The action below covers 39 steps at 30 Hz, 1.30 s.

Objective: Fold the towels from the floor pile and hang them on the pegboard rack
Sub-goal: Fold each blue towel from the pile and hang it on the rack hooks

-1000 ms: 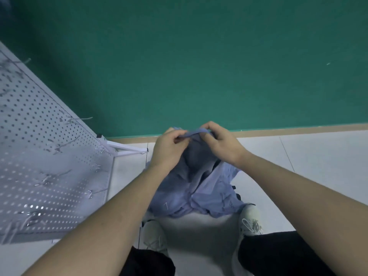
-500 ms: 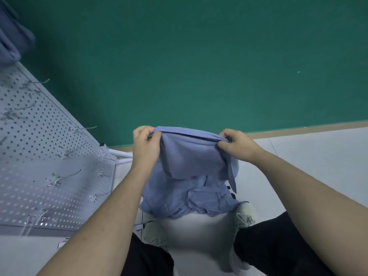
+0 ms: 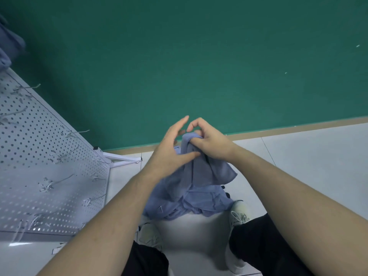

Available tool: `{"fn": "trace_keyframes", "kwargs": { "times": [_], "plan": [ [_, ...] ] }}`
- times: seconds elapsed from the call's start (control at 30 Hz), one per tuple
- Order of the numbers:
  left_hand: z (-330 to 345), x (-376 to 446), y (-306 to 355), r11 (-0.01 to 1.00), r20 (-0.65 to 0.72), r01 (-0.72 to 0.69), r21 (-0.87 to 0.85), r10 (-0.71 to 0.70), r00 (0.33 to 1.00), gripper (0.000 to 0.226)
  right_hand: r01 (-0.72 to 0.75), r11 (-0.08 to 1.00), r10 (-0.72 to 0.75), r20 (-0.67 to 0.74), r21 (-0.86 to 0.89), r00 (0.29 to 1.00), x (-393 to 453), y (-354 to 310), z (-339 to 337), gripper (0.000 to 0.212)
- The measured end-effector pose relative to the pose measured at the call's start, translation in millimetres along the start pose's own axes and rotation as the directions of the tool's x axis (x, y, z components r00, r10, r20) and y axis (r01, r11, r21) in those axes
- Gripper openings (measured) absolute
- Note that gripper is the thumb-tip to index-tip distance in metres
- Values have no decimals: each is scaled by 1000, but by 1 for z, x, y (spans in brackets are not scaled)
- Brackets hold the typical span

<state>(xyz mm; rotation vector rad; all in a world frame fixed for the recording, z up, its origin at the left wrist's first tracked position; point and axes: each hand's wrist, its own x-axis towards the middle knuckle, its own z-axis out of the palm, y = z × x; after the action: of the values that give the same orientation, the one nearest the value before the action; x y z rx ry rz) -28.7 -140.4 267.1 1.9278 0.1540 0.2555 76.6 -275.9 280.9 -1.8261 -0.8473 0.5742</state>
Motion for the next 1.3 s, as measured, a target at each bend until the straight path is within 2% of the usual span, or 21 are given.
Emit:
{"fn": "trace_keyframes", "kwargs": {
  "times": [0.17,0.23,0.3,0.43,0.5,0.57,0.63,0.7,0.8,0.9,0.97,1.03,1.1,1.2,1.3],
  "plan": [
    [14,7,4,987,-133,-47,155,68,989,52,-99,957,108,-15,272,994,-1,-4,-2,29],
    [15,7,8,981,-185,-30,192,66,980,35,-126,948,130,7,291,992,-2,0,-6,28],
    [13,7,11,990,-240,25,140,10,971,28,-173,969,165,61,175,984,-3,4,-13,26],
    [8,7,14,982,-313,158,-105,-183,932,21,-236,955,257,100,-182,961,-6,14,-22,16],
    [6,5,13,969,-330,169,-181,-222,918,17,-219,943,248,93,-250,964,-6,17,-23,10],
    [2,6,12,954,-351,199,-222,-269,897,12,-193,958,202,24,-210,979,-5,18,-24,6],
    [-3,6,8,946,-310,258,-198,-310,899,8,-155,976,149,-48,-155,988,-3,16,-25,8],
    [-6,5,6,953,-221,266,-146,-294,930,20,-123,984,118,-45,-129,992,-2,12,-22,13],
    [-1,1,9,991,-105,134,21,-131,986,35,-83,984,90,40,-158,995,-4,3,-14,20],
    [6,1,12,994,-51,81,67,-78,996,13,-87,990,97,86,-114,992,-6,1,-14,6],
    [5,2,13,994,-58,97,57,-94,994,4,-149,989,145,136,21,980,-7,2,-19,16],
    [4,4,15,992,-123,128,2,-127,984,7,-200,976,180,206,81,962,-7,4,-27,32],
    [2,6,17,983,-262,146,-108,-169,950,9,-196,980,197,246,-30,949,-9,6,-32,39],
    [-6,9,15,937,-433,112,-332,-257,864,14,-157,951,219,223,-265,950,-10,13,-33,21],
    [-18,10,7,859,-468,128,-495,-388,794,17,-179,947,215,111,-265,970,-6,27,-38,6]
  ]
}}
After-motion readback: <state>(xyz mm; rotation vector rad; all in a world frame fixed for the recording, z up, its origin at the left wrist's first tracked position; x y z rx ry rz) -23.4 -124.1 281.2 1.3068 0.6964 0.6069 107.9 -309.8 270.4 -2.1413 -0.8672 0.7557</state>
